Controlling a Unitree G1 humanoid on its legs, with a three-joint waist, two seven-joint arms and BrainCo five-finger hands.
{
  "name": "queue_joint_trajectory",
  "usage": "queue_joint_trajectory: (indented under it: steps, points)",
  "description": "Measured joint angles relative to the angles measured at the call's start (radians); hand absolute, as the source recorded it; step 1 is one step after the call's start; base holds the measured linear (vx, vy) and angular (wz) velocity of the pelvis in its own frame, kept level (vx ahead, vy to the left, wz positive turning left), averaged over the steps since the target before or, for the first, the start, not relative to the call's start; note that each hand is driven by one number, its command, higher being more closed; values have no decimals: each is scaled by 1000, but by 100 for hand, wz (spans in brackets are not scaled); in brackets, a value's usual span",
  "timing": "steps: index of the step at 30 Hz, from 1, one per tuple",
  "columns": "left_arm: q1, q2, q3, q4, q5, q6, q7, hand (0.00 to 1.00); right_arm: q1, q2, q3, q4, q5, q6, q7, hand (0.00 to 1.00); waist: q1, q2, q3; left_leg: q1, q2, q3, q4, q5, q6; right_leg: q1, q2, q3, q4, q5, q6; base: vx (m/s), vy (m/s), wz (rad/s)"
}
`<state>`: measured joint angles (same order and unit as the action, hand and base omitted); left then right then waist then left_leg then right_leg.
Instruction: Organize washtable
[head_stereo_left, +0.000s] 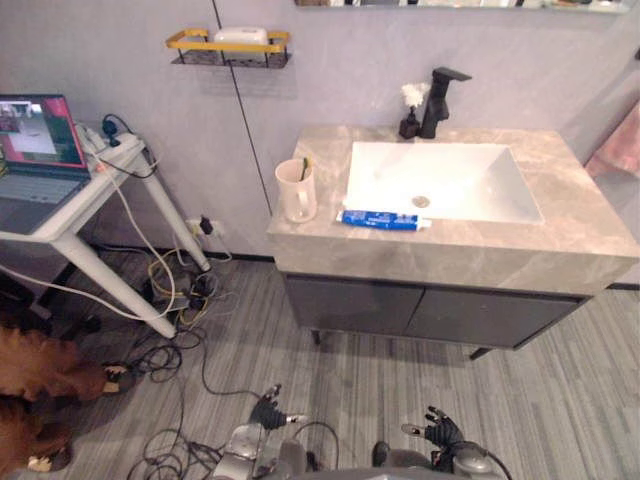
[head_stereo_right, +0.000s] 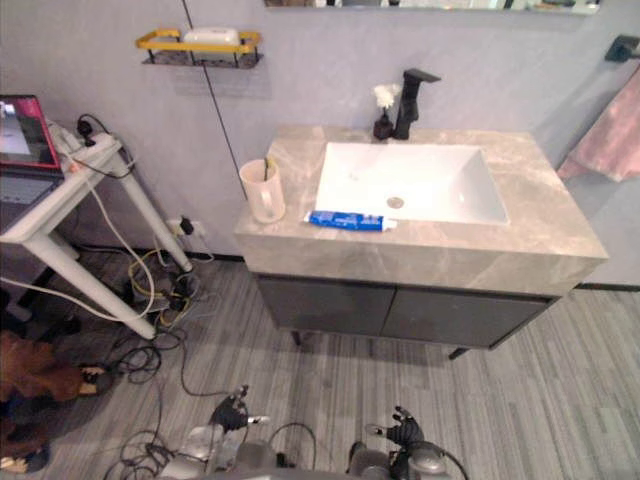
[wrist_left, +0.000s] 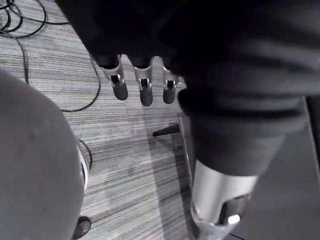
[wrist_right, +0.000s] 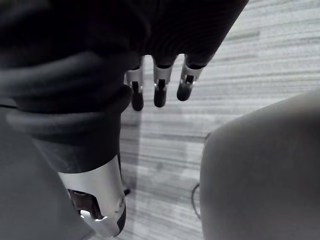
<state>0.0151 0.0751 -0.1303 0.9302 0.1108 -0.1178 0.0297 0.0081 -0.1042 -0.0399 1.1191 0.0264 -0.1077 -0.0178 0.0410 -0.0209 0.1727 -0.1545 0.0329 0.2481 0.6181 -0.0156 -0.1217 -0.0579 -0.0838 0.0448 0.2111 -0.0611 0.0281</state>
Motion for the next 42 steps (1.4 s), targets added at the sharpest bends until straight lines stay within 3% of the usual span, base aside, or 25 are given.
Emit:
queue_joint_trajectory:
  steps: [1,3,6,7,8,9,10,11,14,17,21,23,25,28,34,37,38,39,40,42]
  points:
    - [-3,-5,-11,-12,0,-1,1,0,0,-7,-1,-6,0,0,0,0,0,-2,6,-44,-2,0,40,32,4,-14,-7,16,-4,3,-5,-133,12,7]
    - [-21,-22,-28,-21,0,-3,0,0,-8,-37,-4,-9,-4,1,-2,0,-3,16,41,-91,5,-19,78,-46,52,-30,-30,17,20,9,-14,-145,67,18]
    - [-13,-23,-27,-37,0,-4,17,0,9,-55,-3,-5,-28,5,-6,0,-1,20,42,-70,17,-54,-45,-62,54,-71,-40,45,52,-1,1,-103,129,-24]
    - [-5,-27,-26,-37,0,-4,22,0,17,-68,1,-12,-30,5,-6,0,0,47,39,-16,40,-73,-175,-118,32,-80,-11,58,59,2,9,7,190,-68]
    - [11,-45,-29,-35,0,-8,28,0,24,-103,-2,-36,-34,3,-6,0,-2,117,25,21,102,-96,-316,-142,45,-130,53,60,181,-33,21,-7,216,-61]
    - [2,-29,-30,-26,1,-4,29,0,23,-89,4,-38,-35,3,-8,0,-4,87,39,21,82,-76,-308,-146,39,-165,33,75,290,-82,16,16,129,-26]
    - [5,-10,-26,-27,0,-3,37,0,31,-59,9,-33,-36,5,-7,0,-10,32,38,51,44,-64,-340,-142,38,-167,7,72,370,-151,20,67,-8,11]
    - [4,4,-25,-26,-1,-3,38,0,39,-43,8,-26,-37,7,-7,0,-10,3,35,67,26,-65,-345,-141,37,-130,-14,68,334,-204,38,83,-34,15]
    - [6,-23,-30,6,0,-3,39,0,55,-69,9,-23,-37,8,-6,0,-10,51,18,94,32,-73,-396,-141,37,-75,1,71,233,-192,56,96,30,-2]
    - [8,-28,-27,36,1,-2,40,0,58,-81,11,-21,-41,10,-6,0,-25,75,7,109,38,-70,-402,-119,39,-46,14,95,170,-152,65,193,15,-4]
    - [0,-21,-15,60,-1,-3,41,0,36,-76,20,5,-59,27,-4,0,-26,64,1,53,53,-83,-291,-142,36,18,11,141,59,-125,63,204,46,-36]
    - [0,-15,-15,61,-1,-1,42,0,29,-76,25,7,-62,30,-3,0,-25,62,-8,50,53,-81,-326,-160,10,13,12,179,54,-137,77,187,126,-65]
    - [15,-1,-17,62,-1,0,42,0,37,-67,64,5,-70,29,-1,0,-27,33,-73,38,15,-29,-353,-171,21,-35,-23,211,36,-129,100,275,119,-45]
    - [11,6,-17,63,-1,0,40,0,45,-55,73,6,-76,30,0,0,-25,2,-92,47,-21,5,-356,-170,23,-31,-62,230,3,-120,96,295,118,-30]
    - [12,6,-17,102,1,-2,38,0,41,-55,95,5,-76,26,2,0,-24,21,-137,57,-32,8,-325,-177,36,-15,-76,229,-19,-64,88,192,42,-16]
    - [20,5,-18,102,5,-1,38,0,40,-61,87,4,-75,25,2,0,-24,38,-146,57,-29,4,-273,-177,36,-33,-69,233,59,-56,92,159,0,-5]
    - [22,5,-17,103,11,-2,37,0,29,-58,73,4,-75,25,2,0,-26,21,-132,6,-31,-1,-175,-196,49,-54,-83,238,145,-56,92,191,30,5]
    - [24,3,-19,103,13,-3,36,0,31,-54,59,6,-75,27,2,0,-27,22,-134,11,-39,-2,-216,-215,77,-64,-88,240,186,-57,93,140,70,3]
    - [29,-4,-33,99,17,-3,36,0,36,-70,40,-6,-67,25,2,0,-30,66,-133,62,-30,-14,-393,-149,96,-106,-51,218,303,-54,89,109,91,-24]
    - [29,10,-34,100,17,1,38,0,19,-62,16,-10,-64,20,2,0,-28,51,-108,136,-53,3,-425,-163,112,-189,-62,207,535,-62,86,80,48,-25]
